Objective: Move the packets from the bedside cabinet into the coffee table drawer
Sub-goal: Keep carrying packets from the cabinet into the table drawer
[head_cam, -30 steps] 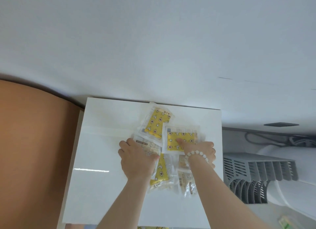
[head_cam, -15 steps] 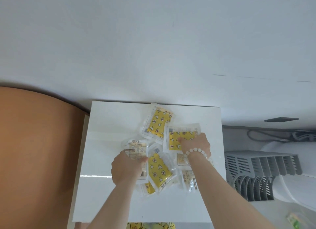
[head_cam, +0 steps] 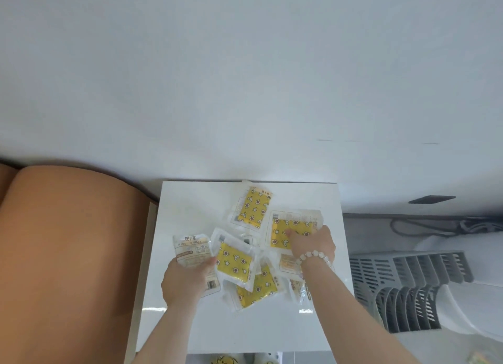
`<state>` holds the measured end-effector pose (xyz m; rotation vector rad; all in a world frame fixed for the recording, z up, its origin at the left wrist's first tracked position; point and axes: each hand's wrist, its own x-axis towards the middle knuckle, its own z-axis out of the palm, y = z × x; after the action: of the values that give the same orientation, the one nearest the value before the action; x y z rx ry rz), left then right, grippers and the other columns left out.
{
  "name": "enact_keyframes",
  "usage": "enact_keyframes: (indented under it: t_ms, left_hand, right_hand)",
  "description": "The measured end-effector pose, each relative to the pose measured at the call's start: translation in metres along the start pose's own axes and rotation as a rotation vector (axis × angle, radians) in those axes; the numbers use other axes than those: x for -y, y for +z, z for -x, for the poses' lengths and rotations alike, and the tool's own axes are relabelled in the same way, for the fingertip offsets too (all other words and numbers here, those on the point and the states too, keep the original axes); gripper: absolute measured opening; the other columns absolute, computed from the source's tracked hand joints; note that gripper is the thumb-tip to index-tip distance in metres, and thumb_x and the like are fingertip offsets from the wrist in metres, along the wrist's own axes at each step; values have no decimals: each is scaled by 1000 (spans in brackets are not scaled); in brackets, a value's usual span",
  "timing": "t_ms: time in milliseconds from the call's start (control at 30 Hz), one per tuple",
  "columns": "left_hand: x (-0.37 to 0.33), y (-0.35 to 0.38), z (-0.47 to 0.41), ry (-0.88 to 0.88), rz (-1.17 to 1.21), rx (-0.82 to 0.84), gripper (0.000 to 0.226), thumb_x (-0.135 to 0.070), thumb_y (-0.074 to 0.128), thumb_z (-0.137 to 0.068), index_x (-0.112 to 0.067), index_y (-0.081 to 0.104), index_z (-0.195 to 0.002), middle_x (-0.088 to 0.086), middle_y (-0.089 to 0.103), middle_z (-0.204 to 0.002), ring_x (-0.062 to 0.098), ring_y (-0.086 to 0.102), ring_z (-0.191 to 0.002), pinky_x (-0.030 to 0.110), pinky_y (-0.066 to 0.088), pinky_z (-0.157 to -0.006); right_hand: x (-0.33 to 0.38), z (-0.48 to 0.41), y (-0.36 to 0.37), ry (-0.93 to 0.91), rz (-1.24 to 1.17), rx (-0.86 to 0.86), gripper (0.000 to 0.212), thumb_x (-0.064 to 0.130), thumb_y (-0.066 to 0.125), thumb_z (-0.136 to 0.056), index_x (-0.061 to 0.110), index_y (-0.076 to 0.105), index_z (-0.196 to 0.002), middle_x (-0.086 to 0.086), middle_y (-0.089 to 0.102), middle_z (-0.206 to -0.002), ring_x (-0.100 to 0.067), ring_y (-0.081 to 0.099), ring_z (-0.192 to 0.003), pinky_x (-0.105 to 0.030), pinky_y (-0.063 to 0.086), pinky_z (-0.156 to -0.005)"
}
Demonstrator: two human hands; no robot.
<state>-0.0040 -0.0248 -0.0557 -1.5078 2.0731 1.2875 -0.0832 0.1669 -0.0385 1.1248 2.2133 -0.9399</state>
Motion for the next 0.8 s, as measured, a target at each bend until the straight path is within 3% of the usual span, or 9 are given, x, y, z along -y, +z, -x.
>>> enact_keyframes:
  t_ms: [200, 367, 467, 667, 800]
  left_hand:
    - [-21, -33, 24, 46, 137, -53, 23, -27, 80, -73, -22, 57, -70, -3, 59, -69, 27, 60, -79, 29, 42, -64]
    - [-40, -61, 47, 21, 249, -9, 24, -27, 84, -68, -23, 61, -69, 1, 65, -73, 30, 65, -83, 40, 53, -83]
    - [-65, -75, 69, 43, 319, 107, 22, -20, 84, -67, -20, 63, -72, 4, 68, -78, 30, 66, -85, 45, 53, -86]
    - [-140, -93, 125, 167, 327, 489, 23, -6, 78, -73, -7, 68, -94, 13, 71, -91, 31, 66, -88, 42, 53, -80]
    - [-185, -96, 172, 307, 270, 625, 19, -4, 74, -76, -6, 67, -93, 14, 72, -89, 31, 67, -81, 35, 52, -64]
  right_hand:
    - [8, 34, -18, -15, -47, 30, 53, 37, 70, -81, 7, 45, -117, -2, 48, -89, -22, 47, -81, -30, 39, -66]
    - [8, 67, -52, 21, -136, 49, 61, 38, 72, -79, 5, 46, -123, -6, 52, -100, -27, 56, -103, -31, 42, -75]
    - [10, 93, -80, 61, -243, 81, 66, 39, 75, -75, 3, 49, -124, -10, 59, -114, -29, 57, -107, -33, 47, -83]
    - [27, 129, -147, 40, -476, 195, 80, 36, 84, -64, 2, 50, -129, -11, 61, -117, -28, 60, -102, -38, 50, -87]
    - [30, 144, -204, -10, -579, 150, 44, 25, 84, -67, 6, 56, -95, -7, 63, -86, -26, 59, -87, -37, 49, -81]
